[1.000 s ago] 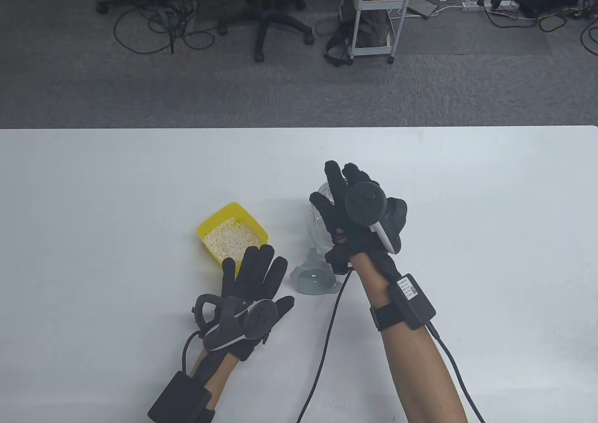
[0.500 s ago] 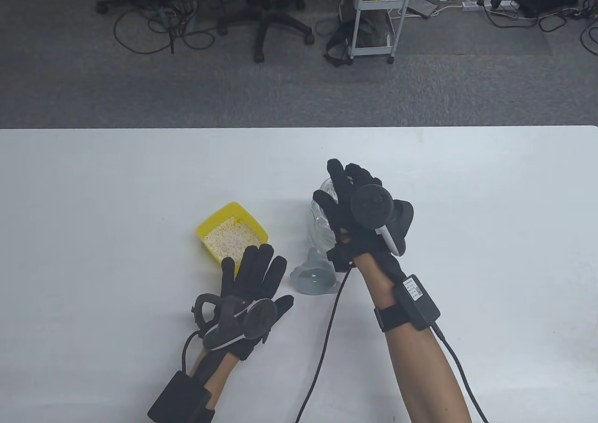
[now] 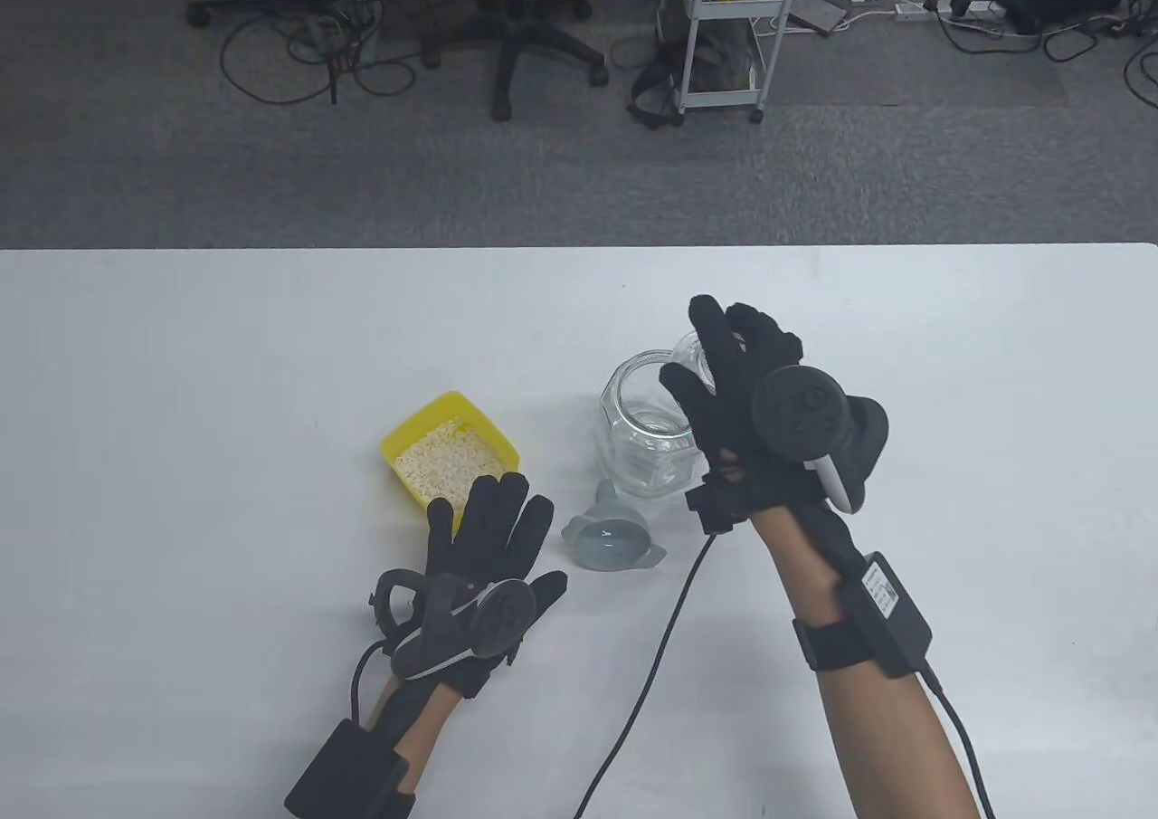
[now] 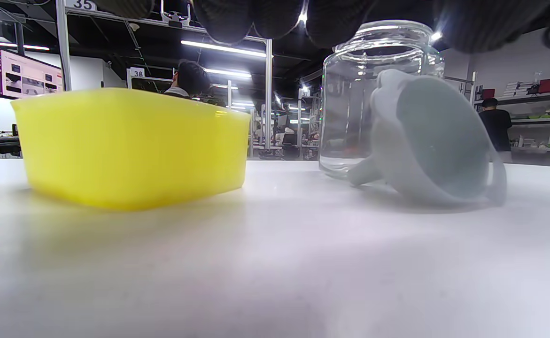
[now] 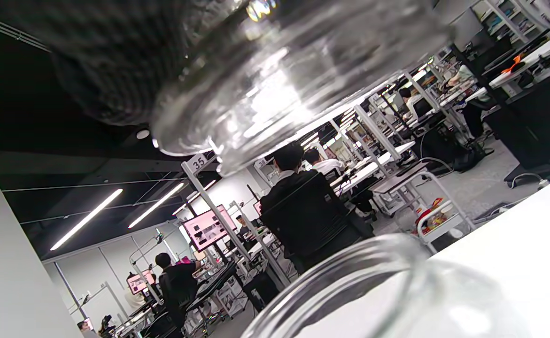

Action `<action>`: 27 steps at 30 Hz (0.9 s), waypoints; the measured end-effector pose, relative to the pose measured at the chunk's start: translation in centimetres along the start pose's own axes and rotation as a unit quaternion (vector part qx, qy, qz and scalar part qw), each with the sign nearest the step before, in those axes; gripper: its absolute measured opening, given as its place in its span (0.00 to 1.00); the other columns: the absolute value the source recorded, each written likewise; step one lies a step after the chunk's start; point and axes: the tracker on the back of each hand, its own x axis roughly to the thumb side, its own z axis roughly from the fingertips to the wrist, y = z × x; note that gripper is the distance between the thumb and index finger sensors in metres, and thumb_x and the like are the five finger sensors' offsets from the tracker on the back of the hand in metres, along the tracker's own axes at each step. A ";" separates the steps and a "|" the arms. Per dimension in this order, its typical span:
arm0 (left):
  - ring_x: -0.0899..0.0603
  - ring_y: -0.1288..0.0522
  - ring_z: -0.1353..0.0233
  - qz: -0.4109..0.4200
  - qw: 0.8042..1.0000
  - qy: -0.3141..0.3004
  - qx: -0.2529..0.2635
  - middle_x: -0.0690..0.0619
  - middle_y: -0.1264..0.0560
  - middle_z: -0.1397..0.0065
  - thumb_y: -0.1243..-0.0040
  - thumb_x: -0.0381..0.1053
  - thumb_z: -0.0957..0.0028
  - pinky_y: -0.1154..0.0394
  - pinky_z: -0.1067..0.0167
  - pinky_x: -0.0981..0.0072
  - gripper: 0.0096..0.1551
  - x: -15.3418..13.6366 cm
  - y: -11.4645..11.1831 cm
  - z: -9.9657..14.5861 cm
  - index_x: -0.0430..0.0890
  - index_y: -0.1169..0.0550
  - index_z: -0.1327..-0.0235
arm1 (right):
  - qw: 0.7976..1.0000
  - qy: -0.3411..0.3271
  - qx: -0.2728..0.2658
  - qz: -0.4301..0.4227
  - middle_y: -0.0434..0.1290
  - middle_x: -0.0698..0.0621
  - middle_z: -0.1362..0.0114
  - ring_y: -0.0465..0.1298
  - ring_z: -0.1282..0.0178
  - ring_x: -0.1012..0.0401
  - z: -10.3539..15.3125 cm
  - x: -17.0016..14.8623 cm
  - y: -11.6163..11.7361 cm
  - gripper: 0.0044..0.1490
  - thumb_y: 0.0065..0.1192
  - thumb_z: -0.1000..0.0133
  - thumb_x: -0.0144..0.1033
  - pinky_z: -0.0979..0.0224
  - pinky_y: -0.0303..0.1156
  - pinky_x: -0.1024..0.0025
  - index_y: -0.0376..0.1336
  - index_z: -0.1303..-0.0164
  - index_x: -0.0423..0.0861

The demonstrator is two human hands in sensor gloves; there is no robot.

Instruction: Transfer rice through funnel into glass jar

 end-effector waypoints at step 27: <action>0.32 0.51 0.10 -0.005 1.000 0.000 -0.009 0.44 0.52 0.07 0.49 0.75 0.44 0.50 0.24 0.24 0.48 0.0 -0.1 0.2 0.57 0.44 0.14 | 0.982 0.147 0.085 0.087 0.60 0.40 0.21 0.61 0.21 0.37 9.2 -17.0 1.6 0.48 0.67 0.54 0.58 0.22 0.53 0.37 0.51 0.24 0.62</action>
